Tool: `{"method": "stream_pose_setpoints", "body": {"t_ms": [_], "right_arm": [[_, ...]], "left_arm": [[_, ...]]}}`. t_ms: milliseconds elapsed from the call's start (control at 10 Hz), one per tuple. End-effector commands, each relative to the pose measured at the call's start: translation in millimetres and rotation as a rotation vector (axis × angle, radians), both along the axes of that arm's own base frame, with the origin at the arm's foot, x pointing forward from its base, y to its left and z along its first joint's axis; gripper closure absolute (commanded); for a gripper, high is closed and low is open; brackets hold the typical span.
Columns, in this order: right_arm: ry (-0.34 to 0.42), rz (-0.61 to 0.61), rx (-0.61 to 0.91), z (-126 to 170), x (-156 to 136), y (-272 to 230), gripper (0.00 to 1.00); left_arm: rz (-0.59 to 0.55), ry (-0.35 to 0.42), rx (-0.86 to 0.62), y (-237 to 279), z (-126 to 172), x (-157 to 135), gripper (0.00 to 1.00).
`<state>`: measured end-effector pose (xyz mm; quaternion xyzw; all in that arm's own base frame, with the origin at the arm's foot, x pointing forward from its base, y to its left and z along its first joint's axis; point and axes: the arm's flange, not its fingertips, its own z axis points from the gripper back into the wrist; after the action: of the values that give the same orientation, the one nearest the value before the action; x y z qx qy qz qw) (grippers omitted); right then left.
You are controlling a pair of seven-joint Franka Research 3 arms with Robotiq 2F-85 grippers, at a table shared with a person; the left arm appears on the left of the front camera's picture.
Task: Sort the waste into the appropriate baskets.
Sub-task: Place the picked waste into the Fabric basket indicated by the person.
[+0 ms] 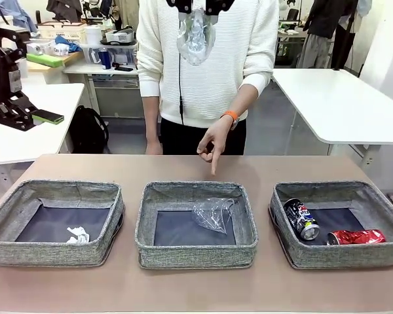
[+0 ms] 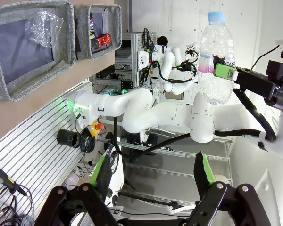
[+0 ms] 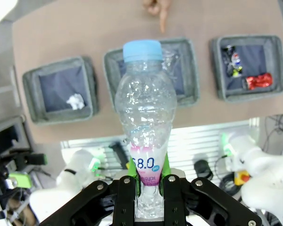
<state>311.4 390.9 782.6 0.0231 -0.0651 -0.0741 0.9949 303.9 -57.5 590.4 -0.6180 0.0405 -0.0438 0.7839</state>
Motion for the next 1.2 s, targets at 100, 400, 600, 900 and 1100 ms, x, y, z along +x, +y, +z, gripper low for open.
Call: {"method": "stream_pose_setpoints", "body": {"t_ms": [100, 400, 600, 900, 1100], "right_arm": [[0.005, -0.004, 0.003, 3, 0, 0, 0.81], [0.005, -0.004, 0.003, 3, 0, 0, 0.81], [0.0, 0.0, 0.0, 0, 0, 0, 0.81], [-0.113, 0.279, -0.092, -99, 13, 1, 0.81], [-0.044, 0.401, 0.016, -176, 24, -5, 0.81]], "left_arm": [[0.001, 0.009, -0.026, -1, 5, -1, 0.1], [0.001, 0.009, -0.026, -1, 5, -1, 0.1], [0.001, 0.009, -0.026, -1, 5, -1, 0.1], [0.001, 0.009, -0.026, -1, 5, -1, 0.1], [0.001, 0.009, -0.026, -1, 5, -1, 0.1]]}}
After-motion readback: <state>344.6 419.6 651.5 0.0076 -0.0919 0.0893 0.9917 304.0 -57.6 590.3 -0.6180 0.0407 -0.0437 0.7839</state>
